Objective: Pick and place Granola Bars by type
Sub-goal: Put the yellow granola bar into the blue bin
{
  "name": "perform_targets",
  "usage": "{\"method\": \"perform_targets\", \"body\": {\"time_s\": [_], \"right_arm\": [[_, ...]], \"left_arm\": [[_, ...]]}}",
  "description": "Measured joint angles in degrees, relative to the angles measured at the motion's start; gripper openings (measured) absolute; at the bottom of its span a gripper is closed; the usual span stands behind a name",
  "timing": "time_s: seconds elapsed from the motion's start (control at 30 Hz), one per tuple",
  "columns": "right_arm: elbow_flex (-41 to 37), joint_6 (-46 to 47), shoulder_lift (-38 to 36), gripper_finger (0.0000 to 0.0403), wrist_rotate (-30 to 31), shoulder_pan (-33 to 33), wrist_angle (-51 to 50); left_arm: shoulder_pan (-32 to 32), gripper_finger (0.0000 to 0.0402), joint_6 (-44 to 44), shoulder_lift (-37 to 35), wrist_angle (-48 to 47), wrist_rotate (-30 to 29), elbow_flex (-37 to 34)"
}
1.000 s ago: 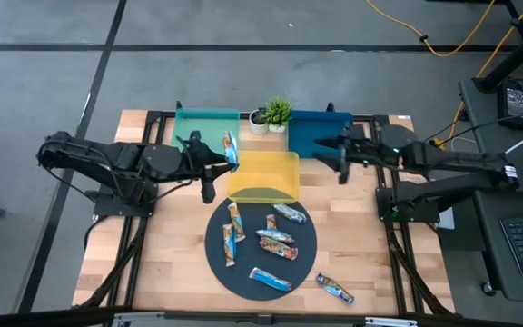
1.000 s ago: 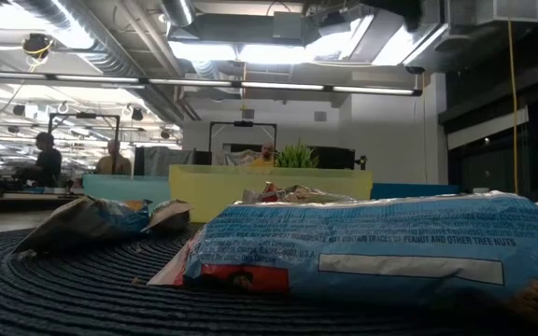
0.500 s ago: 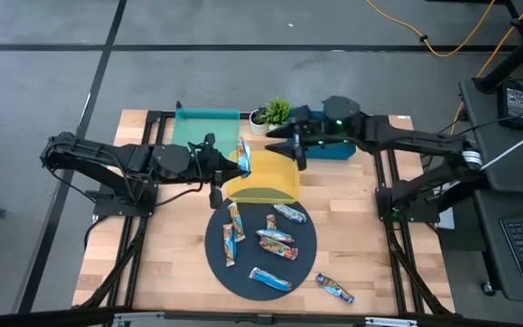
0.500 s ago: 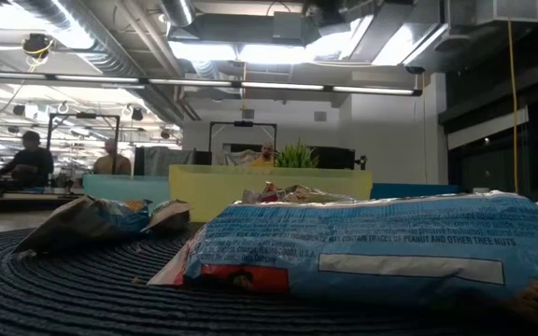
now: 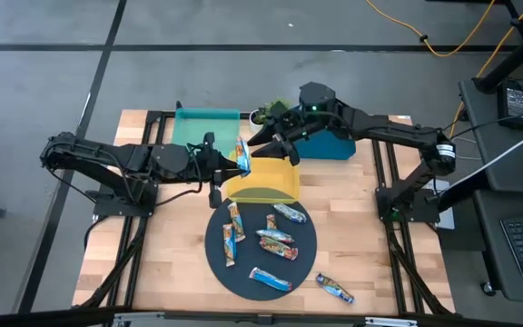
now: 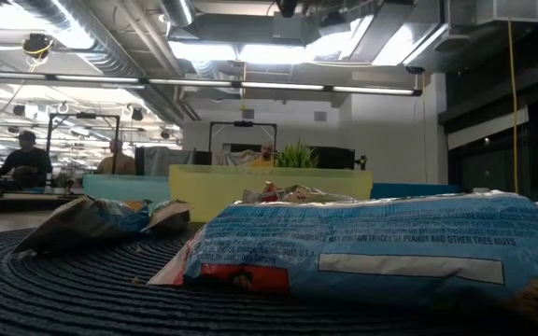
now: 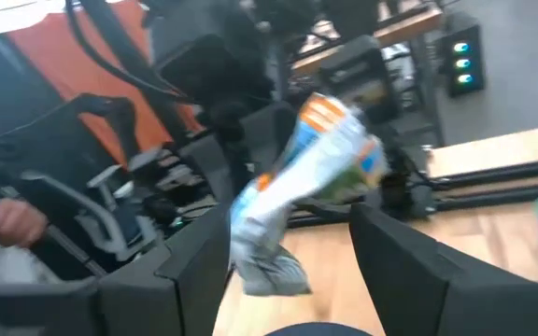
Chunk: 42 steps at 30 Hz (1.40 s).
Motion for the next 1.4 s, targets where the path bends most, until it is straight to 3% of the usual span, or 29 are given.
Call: {"method": "perform_targets", "body": {"time_s": [0.37,0.93,1.4], "right_arm": [[5.9,1.5,5.4,0.0223,-3.3,0.0,1.0],[5.8,4.5,6.6,0.0223,-2.6,-2.9,3.8],[5.7,7.5,6.6,0.0223,-7.7,-3.0,3.8]], "left_arm": [[0.0,0.0023,0.1,0.0,-0.3,-0.3,0.0],[-0.1,0.0022,0.2,0.7,1.9,0.6,0.0],[0.5,0.0022,1.1,2.4,5.1,0.6,0.0]]}}
